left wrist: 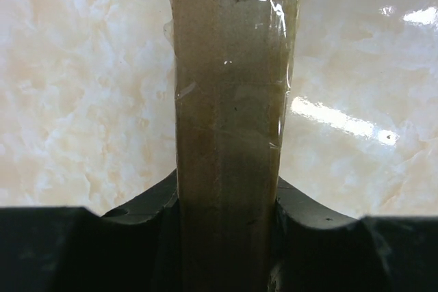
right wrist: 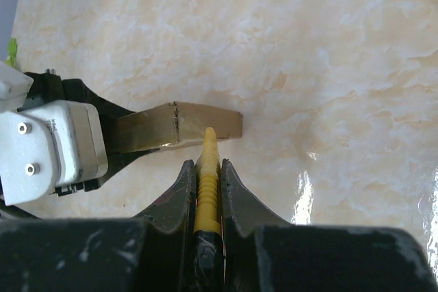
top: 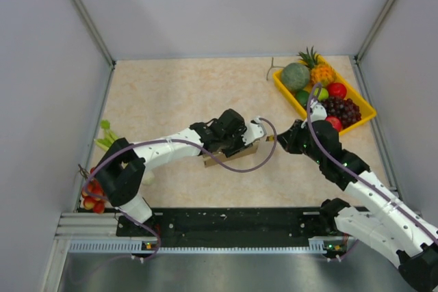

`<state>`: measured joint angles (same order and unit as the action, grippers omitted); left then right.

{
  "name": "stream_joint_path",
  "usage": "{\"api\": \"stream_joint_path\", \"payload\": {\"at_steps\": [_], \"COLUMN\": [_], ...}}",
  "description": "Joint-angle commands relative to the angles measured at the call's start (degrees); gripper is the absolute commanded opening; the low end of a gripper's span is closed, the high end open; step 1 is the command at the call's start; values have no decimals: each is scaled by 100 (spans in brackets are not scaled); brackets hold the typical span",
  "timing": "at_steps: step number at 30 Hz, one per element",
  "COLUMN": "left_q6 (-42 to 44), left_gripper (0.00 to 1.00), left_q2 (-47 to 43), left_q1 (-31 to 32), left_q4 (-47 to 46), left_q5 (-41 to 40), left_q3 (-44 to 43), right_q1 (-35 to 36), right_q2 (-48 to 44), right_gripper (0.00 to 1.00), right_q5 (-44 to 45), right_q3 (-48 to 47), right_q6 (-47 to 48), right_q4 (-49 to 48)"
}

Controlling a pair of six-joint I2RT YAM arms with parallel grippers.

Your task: Unpack the express box

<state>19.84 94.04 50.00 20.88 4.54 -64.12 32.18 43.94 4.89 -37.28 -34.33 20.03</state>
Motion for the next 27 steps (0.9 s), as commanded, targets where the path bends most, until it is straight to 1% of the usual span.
{"api": "stream_joint_path", "payload": {"at_steps": [1,5,7,8,9,16,27], "left_q6": [802,715,479,477,486,408,363], "left_gripper": [37,39,40,40,40,43,46], "left_q2": [88,184,237,246,229,343,484], "left_q1": [-25,10,10,1,1,10,1], "left_q4": [-76,108,231,267,241,302,399], "left_q5": [-630,-498,-515,-480,-236,3,127], "left_q3": [259,242,128,119,162,171,75], "right_q1": [-63,-72,-72,-72,-63,-72,-72], "right_q2": [0,-9,18,26,61,237,492], "right_gripper": [0,0,0,0,0,0,0], "right_q5": [-49,-84,-145,-154,-189,-312,-374], "right_q3": [-298,-289,-298,-306,-315,-350,-456], "right_q6": [75,119,145,119,110,75,154], "right_q4": [-324,-482,-553,-614,-649,-922,-1071]}}
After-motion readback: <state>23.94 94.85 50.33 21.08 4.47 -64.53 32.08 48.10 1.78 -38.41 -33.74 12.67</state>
